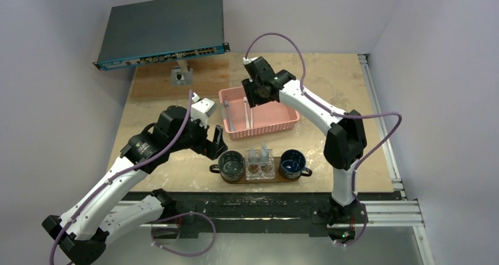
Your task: Prepare toiletry sets of a toothbrush and toothpaste on the tray
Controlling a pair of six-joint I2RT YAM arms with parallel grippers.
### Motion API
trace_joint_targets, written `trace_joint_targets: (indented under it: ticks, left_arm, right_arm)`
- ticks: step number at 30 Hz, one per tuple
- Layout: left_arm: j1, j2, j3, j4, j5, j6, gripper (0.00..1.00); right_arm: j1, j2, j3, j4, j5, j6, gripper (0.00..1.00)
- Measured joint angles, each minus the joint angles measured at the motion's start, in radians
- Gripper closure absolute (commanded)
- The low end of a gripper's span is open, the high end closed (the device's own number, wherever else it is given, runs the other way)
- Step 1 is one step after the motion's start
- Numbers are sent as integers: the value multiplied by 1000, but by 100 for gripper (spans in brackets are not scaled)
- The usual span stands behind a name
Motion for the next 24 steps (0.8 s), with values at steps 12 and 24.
trace_joint_targets:
  ticks: [12,24]
  left_arm:
    - [0,0,0,0,-31,1,4]
    - [0,5,0,0,-52,16,4]
  right_arm:
    - [-68,205,74,102,-58,29,53]
    - [-88,353,173,118,-80,48,58]
